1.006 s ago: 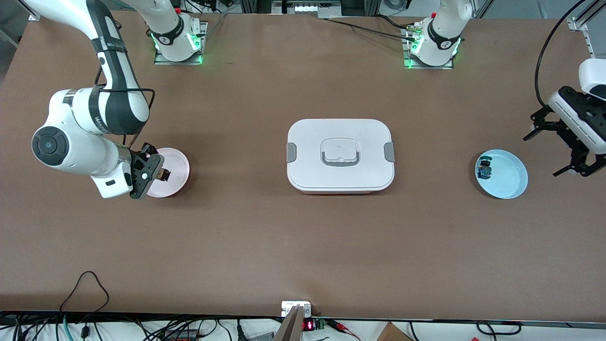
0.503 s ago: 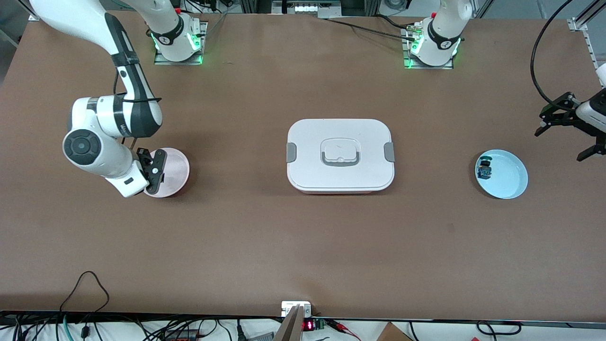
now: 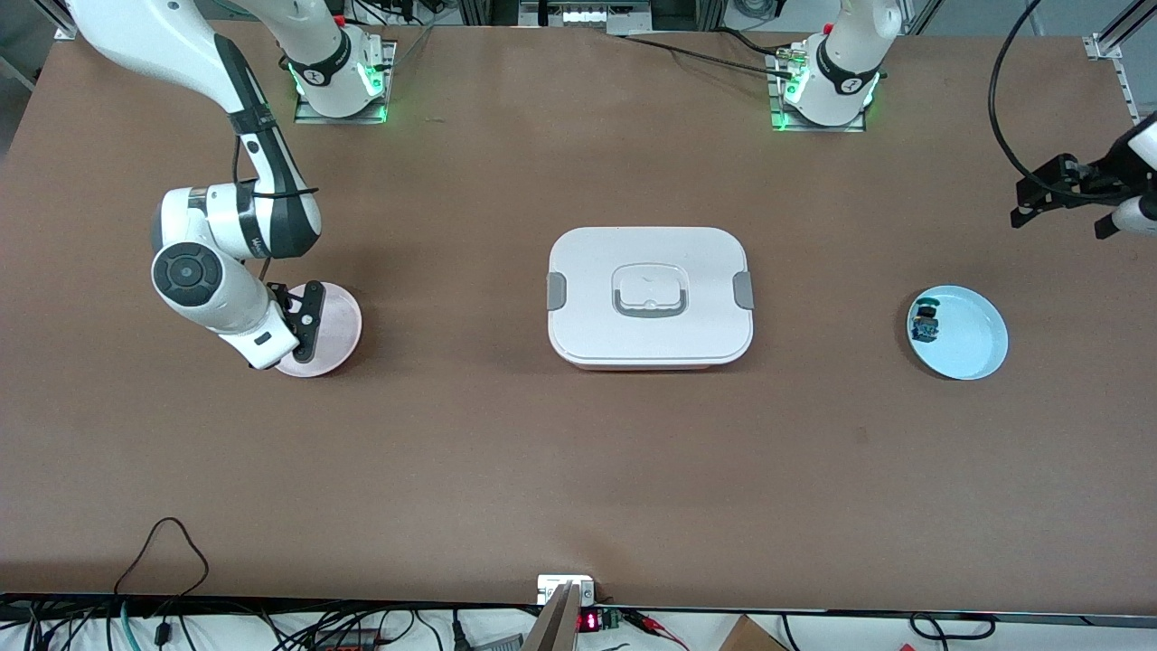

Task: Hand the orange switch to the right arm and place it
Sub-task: 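Carry the switch with the right gripper over the white dish, then lower the switch into the white dish and open the right gripper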

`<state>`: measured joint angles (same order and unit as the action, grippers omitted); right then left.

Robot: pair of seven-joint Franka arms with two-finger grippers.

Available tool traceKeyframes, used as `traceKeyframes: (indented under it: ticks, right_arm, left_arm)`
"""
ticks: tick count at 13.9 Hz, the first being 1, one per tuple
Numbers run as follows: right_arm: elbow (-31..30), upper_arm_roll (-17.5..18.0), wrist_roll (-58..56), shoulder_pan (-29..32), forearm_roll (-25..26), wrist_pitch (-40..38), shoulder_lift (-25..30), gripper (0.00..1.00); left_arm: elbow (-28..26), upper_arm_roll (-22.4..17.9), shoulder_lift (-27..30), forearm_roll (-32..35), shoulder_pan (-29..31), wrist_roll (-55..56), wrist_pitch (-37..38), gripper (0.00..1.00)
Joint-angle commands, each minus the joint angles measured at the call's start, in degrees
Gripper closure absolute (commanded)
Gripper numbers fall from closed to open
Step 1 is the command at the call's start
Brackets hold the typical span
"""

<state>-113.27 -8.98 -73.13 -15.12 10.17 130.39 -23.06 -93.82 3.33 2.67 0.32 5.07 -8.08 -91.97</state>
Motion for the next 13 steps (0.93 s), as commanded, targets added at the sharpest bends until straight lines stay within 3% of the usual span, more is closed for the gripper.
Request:
traceKeyframes:
  ticks: [1,11,12,13]
  right_arm:
    - [-4.67,0.45,-0.7,0.44,1.17,4.86,1.0,1.0]
    - [-12.5,0.36,-0.7,1.76,1.17,14.89,0.47,1.0]
    - [-12.5,0.36,-0.61,1.76,1.17,14.8,0.47,0.94]
    - [-12.59,0.36,0.35,2.02,0.91,14.8,0.47,0.41]
  left_arm:
    - [-1.54,-0.34,0.76,1.61,-0.59,2.1,0.48,0.0]
    - [-1.28,1.58,0.41,-1.29,0.02,6.57,1.0,0.0]
    - [-1.28,1.59,0.41,-1.2,0.02,6.76,1.09,0.0]
    - [-1.19,1.59,0.06,-1.29,0.02,6.76,1.01,0.0]
